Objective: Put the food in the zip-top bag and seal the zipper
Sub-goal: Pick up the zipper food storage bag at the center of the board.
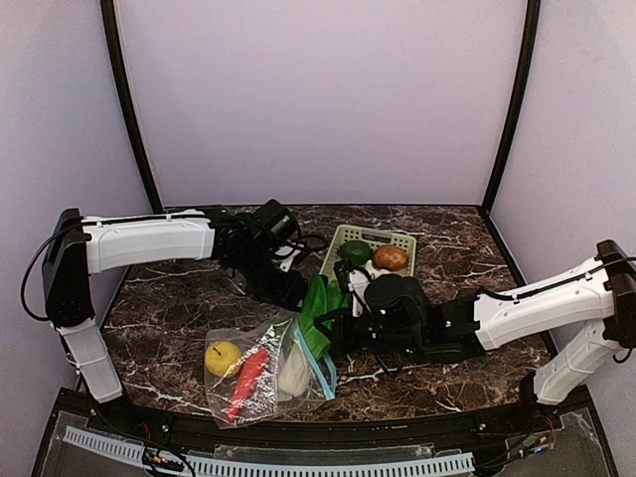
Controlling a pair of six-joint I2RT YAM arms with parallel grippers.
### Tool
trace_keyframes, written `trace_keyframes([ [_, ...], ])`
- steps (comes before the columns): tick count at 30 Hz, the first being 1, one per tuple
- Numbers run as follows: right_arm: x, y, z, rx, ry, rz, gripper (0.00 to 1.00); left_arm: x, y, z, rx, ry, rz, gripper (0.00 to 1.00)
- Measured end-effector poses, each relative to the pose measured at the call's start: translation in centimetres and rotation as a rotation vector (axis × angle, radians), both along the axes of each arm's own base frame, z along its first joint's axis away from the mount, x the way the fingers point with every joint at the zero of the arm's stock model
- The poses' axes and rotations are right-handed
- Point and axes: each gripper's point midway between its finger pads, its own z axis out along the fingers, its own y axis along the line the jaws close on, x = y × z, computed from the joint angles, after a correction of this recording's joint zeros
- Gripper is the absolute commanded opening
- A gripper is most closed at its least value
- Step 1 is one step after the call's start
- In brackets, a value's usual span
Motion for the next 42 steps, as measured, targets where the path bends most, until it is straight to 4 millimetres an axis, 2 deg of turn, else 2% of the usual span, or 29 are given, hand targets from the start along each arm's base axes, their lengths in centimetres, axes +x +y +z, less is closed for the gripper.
trace_keyframes([
  [6,0.0,0.1,0.2,0.003,-0.008,0.004,0.05,-0.6,0.4,-1.3,0.042,0.039,-0.021,0.58],
  [11,0.0,0.2,0.3,0.004,-0.010,0.004,0.05,-0.8,0.1,-1.1,0.042,0.057,-0.042,0.72],
  [18,-0.1,0.3,0.2,0.001,-0.012,0.004,0.05,-0.9,0.3,-1.3,0.056,0.081,-0.057,0.78],
  [20,-0.1,0.3,0.2,-0.001,-0.011,0.005,0.05,-1.1,0.3,-1.4,0.061,0.092,-0.066,0.72],
  [21,-0.1,0.3,0.2,-0.004,-0.010,0.005,0.05,-1.2,0.3,-1.5,0.064,0.096,-0.069,0.61],
  [22,-0.1,0.3,0.1,-0.007,-0.009,0.005,0.05,-1.3,0.3,-1.6,0.069,0.102,-0.073,0.55],
  [23,-0.2,0.2,0.0,-0.010,-0.008,0.004,0.05,-1.4,0.4,-1.7,0.073,0.110,-0.072,0.42],
  [24,-0.1,0.2,-0.1,-0.012,-0.008,0.003,0.05,-1.6,0.3,-1.9,0.080,0.114,-0.087,0.37],
  [26,-0.1,0.2,-0.2,-0.016,-0.008,0.001,0.05,-2.0,0.1,-2.1,0.088,0.123,-0.102,0.19],
  [30,0.0,0.2,-0.3,-0.018,-0.010,-0.005,0.05,-2.6,0.1,-2.3,0.105,0.138,-0.123,0.02],
  [38,0.8,-0.8,-0.3,-0.052,0.000,-0.077,0.02,-2.2,0.1,-1.3,0.108,0.116,-0.101,0.01],
  [40,1.0,-1.4,0.3,-0.059,0.001,-0.106,0.02,-1.8,0.0,-0.4,0.088,0.086,-0.079,0.01],
  [42,1.2,-2.3,1.6,-0.054,-0.005,-0.138,0.02,-1.3,-0.3,1.4,0.037,0.038,-0.052,0.01],
])
